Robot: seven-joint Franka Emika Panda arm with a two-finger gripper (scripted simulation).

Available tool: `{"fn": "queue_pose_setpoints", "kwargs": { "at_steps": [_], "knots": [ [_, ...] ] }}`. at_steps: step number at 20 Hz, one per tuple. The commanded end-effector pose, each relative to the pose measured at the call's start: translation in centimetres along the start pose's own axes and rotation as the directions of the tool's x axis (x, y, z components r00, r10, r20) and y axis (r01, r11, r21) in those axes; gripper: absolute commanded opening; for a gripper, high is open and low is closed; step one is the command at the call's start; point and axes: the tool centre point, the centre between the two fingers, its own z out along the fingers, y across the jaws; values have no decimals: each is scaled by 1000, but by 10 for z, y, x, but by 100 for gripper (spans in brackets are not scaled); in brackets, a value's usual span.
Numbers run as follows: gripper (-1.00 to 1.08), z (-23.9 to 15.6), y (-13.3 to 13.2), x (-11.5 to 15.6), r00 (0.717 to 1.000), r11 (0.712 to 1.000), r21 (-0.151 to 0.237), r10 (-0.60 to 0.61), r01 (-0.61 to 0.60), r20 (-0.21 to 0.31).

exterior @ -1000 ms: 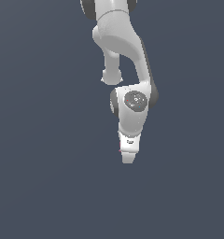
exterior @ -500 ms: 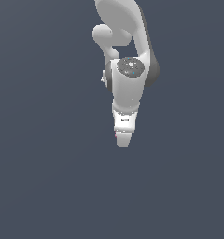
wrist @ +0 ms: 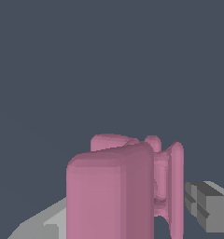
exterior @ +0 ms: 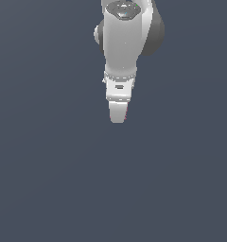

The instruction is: Pick up the object and move it to a goal position.

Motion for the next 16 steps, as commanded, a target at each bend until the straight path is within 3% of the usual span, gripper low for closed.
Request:
{"fn": "queue_pose_setpoints", "kwargs": {
  "at_steps": [1,9,16],
  "knots": [
    [-100,-23,-8,-6,1000,1000,1,-1,1,-1],
    [-100,-74,-22,-21,1000,1000,1,-1,1,-2],
    [-100,-89,-25,-26,1000,1000,1,0,0,-2]
  ]
}}
